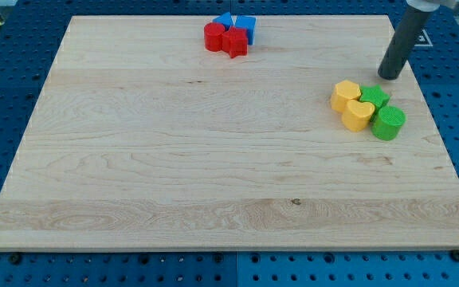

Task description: Move your hand to the right of the blue cube

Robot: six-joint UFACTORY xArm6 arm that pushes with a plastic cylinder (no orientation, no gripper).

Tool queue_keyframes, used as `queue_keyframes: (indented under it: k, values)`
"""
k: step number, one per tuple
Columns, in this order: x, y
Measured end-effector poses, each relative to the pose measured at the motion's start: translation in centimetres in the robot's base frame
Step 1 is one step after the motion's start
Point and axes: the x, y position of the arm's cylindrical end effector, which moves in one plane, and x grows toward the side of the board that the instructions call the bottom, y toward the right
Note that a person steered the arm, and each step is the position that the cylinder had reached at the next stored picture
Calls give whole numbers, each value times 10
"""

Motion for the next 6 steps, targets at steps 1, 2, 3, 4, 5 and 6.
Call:
queue_keyframes:
  k: [1,2,3,4,5,6]
  values:
    - [-36,-14]
    - [-66,-31]
    - [-83,-58]
    - [-88,-104]
    - [-88,-149]
    - [-89,-169]
